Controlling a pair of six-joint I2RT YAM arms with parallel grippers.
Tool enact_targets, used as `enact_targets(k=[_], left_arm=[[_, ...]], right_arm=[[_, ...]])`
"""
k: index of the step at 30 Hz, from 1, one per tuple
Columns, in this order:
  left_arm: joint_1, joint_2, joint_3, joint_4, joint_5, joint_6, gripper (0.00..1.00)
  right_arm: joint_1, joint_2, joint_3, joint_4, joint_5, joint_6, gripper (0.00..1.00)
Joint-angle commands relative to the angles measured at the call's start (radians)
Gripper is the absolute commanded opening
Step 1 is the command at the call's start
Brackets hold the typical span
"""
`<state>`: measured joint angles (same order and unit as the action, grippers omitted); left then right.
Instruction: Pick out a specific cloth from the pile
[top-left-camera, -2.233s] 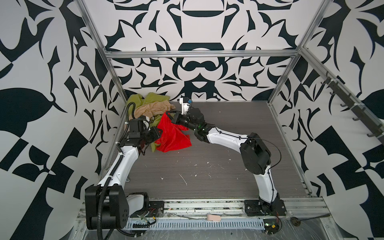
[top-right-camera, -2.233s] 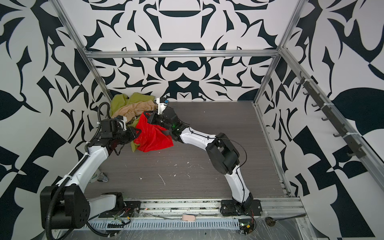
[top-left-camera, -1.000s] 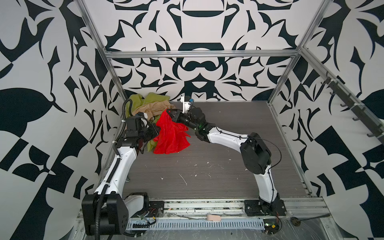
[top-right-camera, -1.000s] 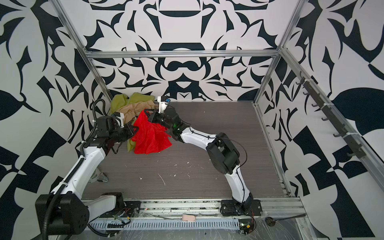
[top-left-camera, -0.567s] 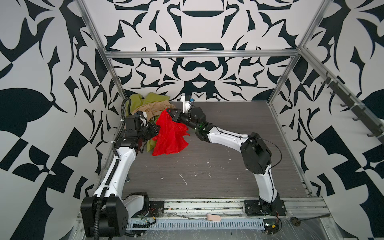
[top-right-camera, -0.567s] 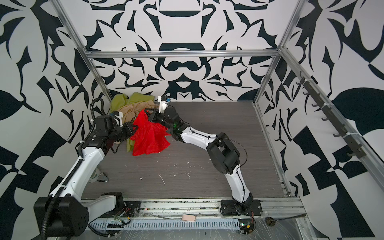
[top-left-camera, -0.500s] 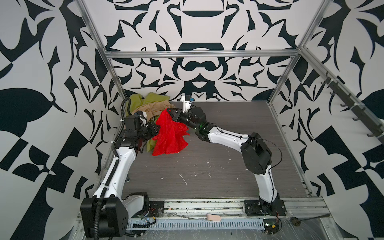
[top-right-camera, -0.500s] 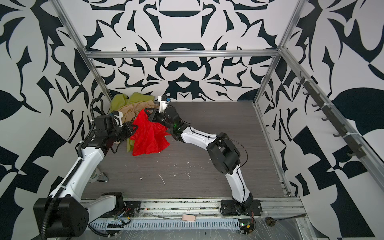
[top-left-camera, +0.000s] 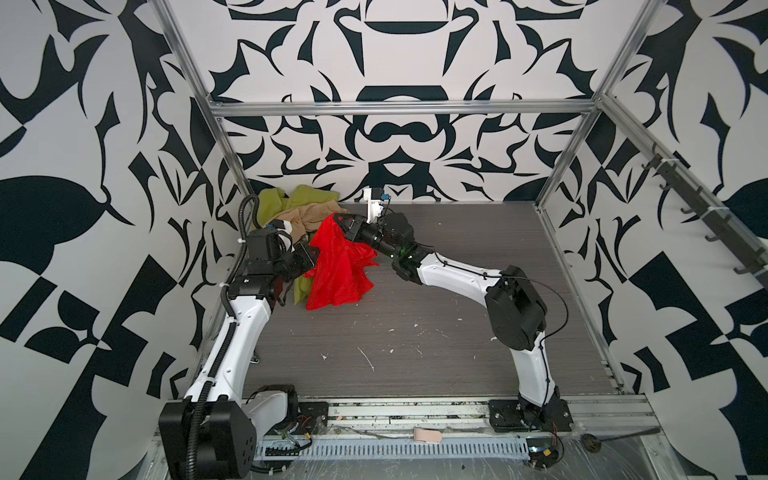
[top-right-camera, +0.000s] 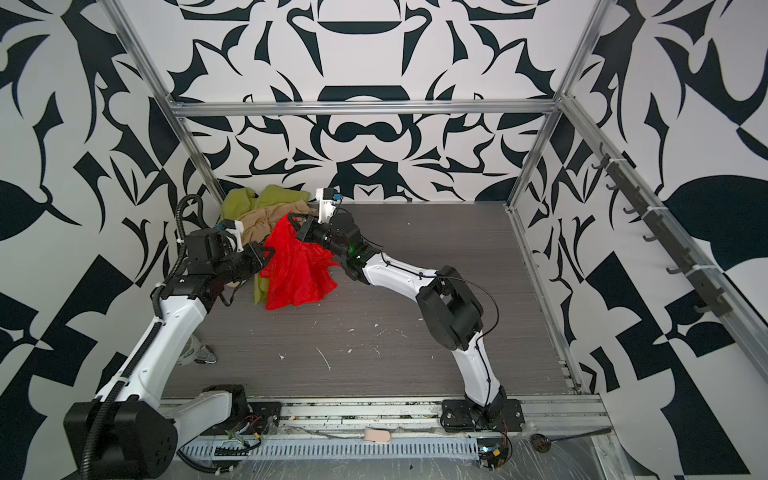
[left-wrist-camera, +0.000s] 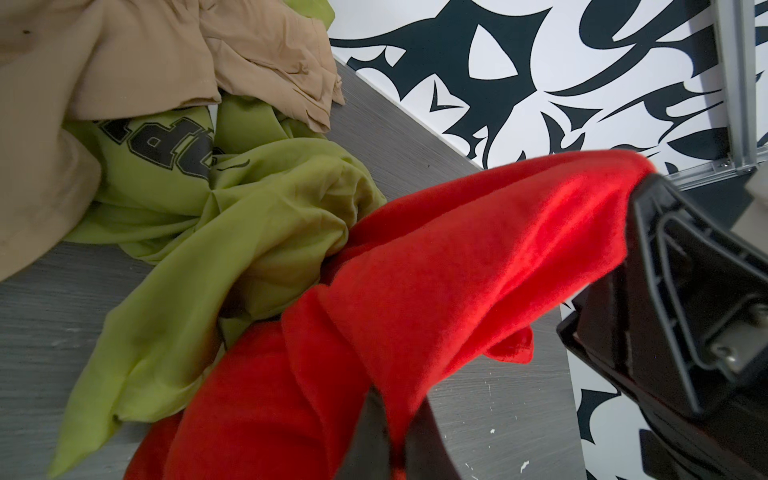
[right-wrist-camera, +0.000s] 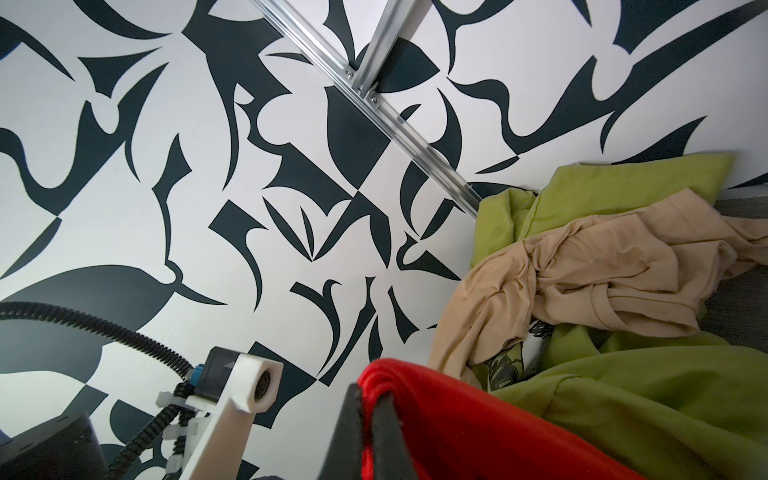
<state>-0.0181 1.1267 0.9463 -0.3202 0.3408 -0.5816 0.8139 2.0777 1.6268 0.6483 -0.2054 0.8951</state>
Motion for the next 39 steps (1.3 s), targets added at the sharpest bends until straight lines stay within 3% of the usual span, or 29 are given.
enact_targets(k=[1,39], left_arm=[[-0.001,-0.03,0.048,0.009,0.021,-0.012,0.03],[-0.007,-0.092,0.114,-0.008,0.048,-0.043,0.02]], right_arm=[[0.002,-0.077,-0.007,0.076,0.001,0.008,0.0],[0.002,-0.167,-0.061,0.085,0.02,-0.005,0.0]])
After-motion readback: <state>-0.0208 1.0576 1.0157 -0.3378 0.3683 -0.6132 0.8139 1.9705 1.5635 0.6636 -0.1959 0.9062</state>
